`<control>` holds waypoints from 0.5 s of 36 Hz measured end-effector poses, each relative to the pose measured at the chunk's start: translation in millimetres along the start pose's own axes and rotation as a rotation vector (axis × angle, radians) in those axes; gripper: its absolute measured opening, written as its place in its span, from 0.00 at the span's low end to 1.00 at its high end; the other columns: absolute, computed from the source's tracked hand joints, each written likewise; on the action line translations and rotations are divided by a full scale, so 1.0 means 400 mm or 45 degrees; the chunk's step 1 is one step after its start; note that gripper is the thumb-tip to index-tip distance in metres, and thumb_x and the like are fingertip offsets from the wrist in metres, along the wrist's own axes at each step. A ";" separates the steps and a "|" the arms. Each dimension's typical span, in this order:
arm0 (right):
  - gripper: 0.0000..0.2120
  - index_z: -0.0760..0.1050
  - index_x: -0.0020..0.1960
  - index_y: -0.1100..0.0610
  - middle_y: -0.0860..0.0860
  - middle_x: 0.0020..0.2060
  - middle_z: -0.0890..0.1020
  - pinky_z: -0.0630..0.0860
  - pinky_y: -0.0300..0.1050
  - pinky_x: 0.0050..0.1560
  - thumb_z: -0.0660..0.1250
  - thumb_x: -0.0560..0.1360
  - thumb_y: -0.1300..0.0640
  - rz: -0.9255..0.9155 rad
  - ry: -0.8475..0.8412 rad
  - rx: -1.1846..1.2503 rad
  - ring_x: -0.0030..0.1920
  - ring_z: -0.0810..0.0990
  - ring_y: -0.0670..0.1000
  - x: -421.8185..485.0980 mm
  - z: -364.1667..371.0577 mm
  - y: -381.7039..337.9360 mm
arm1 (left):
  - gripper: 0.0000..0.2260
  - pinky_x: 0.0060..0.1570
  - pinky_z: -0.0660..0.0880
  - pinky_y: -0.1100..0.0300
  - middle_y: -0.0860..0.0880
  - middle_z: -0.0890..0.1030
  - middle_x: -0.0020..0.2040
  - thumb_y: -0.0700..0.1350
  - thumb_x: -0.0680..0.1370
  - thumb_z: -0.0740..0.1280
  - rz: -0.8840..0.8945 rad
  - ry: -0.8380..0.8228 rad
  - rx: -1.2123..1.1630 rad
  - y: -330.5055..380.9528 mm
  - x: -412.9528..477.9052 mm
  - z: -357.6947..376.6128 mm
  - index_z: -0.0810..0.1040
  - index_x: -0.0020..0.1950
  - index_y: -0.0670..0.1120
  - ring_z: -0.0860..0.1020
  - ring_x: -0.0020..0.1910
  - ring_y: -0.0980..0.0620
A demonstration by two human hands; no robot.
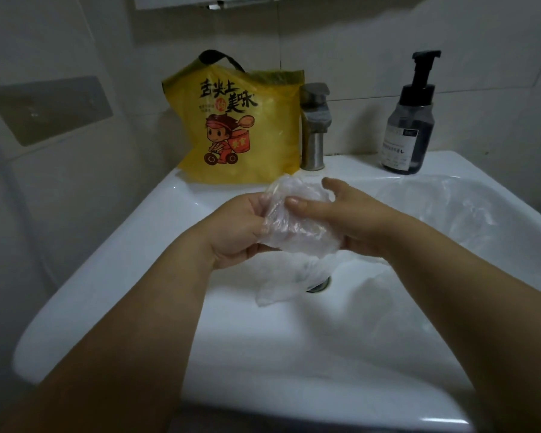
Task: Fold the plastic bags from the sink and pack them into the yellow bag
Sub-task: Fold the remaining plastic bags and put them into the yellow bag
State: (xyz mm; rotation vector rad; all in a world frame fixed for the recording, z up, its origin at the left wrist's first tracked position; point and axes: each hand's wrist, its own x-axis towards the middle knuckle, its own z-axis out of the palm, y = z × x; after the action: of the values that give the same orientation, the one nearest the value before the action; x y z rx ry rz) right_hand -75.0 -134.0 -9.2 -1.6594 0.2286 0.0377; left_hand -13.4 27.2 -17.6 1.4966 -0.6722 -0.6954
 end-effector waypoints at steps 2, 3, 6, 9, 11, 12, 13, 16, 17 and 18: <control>0.58 0.54 0.77 0.54 0.52 0.62 0.74 0.80 0.52 0.51 0.77 0.53 0.45 -0.047 0.013 0.054 0.53 0.81 0.54 0.005 0.001 0.001 | 0.15 0.40 0.79 0.63 0.48 0.84 0.44 0.29 0.73 0.66 -0.023 -0.049 -0.053 0.004 -0.003 -0.003 0.79 0.56 0.44 0.83 0.43 0.54; 0.56 0.56 0.76 0.54 0.53 0.63 0.75 0.80 0.51 0.52 0.78 0.54 0.46 -0.091 0.058 0.017 0.53 0.81 0.54 0.008 0.001 0.001 | 0.15 0.40 0.80 0.61 0.48 0.84 0.45 0.32 0.71 0.66 -0.029 -0.069 -0.094 0.007 -0.006 -0.007 0.79 0.55 0.44 0.83 0.43 0.54; 0.48 0.59 0.74 0.51 0.50 0.59 0.74 0.80 0.46 0.49 0.79 0.61 0.47 -0.220 0.180 -0.220 0.51 0.79 0.49 0.008 0.000 -0.002 | 0.22 0.47 0.80 0.54 0.45 0.82 0.48 0.38 0.62 0.66 -0.070 -0.053 -0.276 0.017 -0.012 -0.023 0.79 0.57 0.40 0.81 0.48 0.49; 0.50 0.56 0.75 0.49 0.50 0.63 0.73 0.77 0.43 0.50 0.79 0.61 0.46 -0.245 0.127 -0.435 0.54 0.77 0.50 -0.002 0.002 0.001 | 0.31 0.49 0.79 0.52 0.43 0.82 0.52 0.47 0.59 0.73 -0.097 0.026 -0.233 0.019 -0.011 -0.032 0.77 0.62 0.40 0.81 0.49 0.47; 0.51 0.54 0.76 0.50 0.50 0.69 0.69 0.72 0.42 0.54 0.79 0.62 0.45 -0.277 0.066 -0.605 0.59 0.74 0.50 -0.005 0.009 0.007 | 0.26 0.48 0.80 0.55 0.44 0.83 0.51 0.49 0.63 0.77 -0.139 0.026 -0.017 0.014 -0.011 -0.022 0.79 0.59 0.42 0.82 0.48 0.49; 0.52 0.52 0.77 0.50 0.49 0.71 0.67 0.70 0.41 0.55 0.79 0.62 0.45 -0.290 0.046 -0.670 0.62 0.72 0.50 -0.005 0.012 0.009 | 0.24 0.47 0.79 0.57 0.44 0.83 0.50 0.48 0.65 0.79 -0.158 0.024 0.081 0.010 -0.011 -0.014 0.79 0.58 0.42 0.82 0.47 0.49; 0.53 0.51 0.77 0.50 0.49 0.72 0.65 0.69 0.40 0.56 0.79 0.63 0.46 -0.295 0.030 -0.695 0.65 0.70 0.50 -0.005 0.013 0.011 | 0.23 0.45 0.79 0.59 0.44 0.84 0.49 0.47 0.67 0.78 -0.160 0.047 0.131 0.007 -0.009 -0.009 0.79 0.58 0.41 0.82 0.45 0.50; 0.57 0.46 0.78 0.48 0.51 0.70 0.67 0.74 0.46 0.60 0.79 0.61 0.49 -0.231 -0.014 -0.454 0.64 0.73 0.53 -0.009 0.013 0.003 | 0.12 0.43 0.80 0.58 0.44 0.84 0.46 0.43 0.73 0.70 -0.064 0.254 -0.021 0.007 0.001 -0.005 0.80 0.55 0.41 0.83 0.42 0.51; 0.60 0.44 0.78 0.47 0.51 0.67 0.70 0.76 0.50 0.59 0.79 0.59 0.50 -0.202 -0.019 -0.286 0.62 0.76 0.54 -0.008 0.009 -0.001 | 0.10 0.41 0.81 0.60 0.44 0.84 0.45 0.42 0.75 0.69 -0.023 0.324 -0.112 0.011 0.004 -0.008 0.79 0.54 0.40 0.83 0.40 0.51; 0.61 0.43 0.78 0.47 0.52 0.63 0.73 0.78 0.52 0.56 0.78 0.56 0.49 -0.172 -0.014 -0.105 0.60 0.77 0.56 -0.003 0.005 -0.006 | 0.09 0.39 0.80 0.61 0.45 0.83 0.44 0.42 0.77 0.68 0.005 0.398 -0.177 0.014 0.008 -0.012 0.78 0.54 0.39 0.82 0.38 0.53</control>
State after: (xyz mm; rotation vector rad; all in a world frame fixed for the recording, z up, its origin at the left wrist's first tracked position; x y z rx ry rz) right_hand -75.7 -131.4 -6.9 -1.7527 0.1075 -0.0462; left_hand -7.6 27.7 -11.9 1.4345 -0.3809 -0.4803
